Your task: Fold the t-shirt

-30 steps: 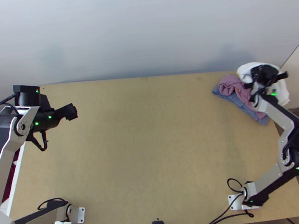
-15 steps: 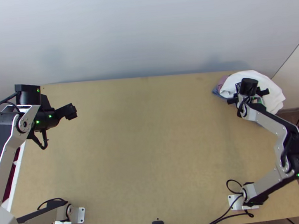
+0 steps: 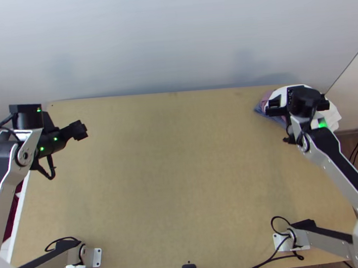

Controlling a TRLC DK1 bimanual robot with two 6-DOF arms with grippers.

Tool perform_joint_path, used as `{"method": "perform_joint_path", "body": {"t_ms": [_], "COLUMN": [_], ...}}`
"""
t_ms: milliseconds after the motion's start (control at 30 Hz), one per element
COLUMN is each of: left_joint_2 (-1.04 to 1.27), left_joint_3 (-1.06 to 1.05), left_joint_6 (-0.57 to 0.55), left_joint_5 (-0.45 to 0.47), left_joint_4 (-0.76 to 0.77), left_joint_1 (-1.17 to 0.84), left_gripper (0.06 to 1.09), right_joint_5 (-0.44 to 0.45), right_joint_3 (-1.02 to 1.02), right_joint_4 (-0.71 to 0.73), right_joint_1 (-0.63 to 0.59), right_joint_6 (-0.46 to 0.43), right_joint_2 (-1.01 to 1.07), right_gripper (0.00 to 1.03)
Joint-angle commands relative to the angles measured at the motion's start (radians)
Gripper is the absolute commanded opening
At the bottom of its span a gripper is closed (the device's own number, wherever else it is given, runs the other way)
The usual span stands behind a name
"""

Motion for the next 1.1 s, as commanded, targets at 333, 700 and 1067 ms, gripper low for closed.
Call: {"method": "perform_joint_path", "body": {"t_ms": [333,700,1067], "left_joint_2": [-0.518,-1.046,-1.212], "left_joint_3": [-0.580,-1.019,-1.194], "left_joint_6": [0.201,0.363,0.367], "left_joint_5": [-0.276,-0.267,-0.190], "left_joint_4": [0.346,0.547,0.608], "left_joint_1": [0.023,0.052,0.023], "left_gripper": [1.04,1.04,1.04], "right_joint_5": [-0.004,-0.006,-0.009], "right_joint_3": [-0.520,-0.877,-1.017], "right_joint_4": [0.397,0.343,0.078], "right_joint_1": [0.336,0.341,0.247], "right_joint_6": [0.165,0.159,0.160], "right_joint_2": [-0.424,-0.831,-1.254], "right_gripper": [0.99,0.99,0.99]}}
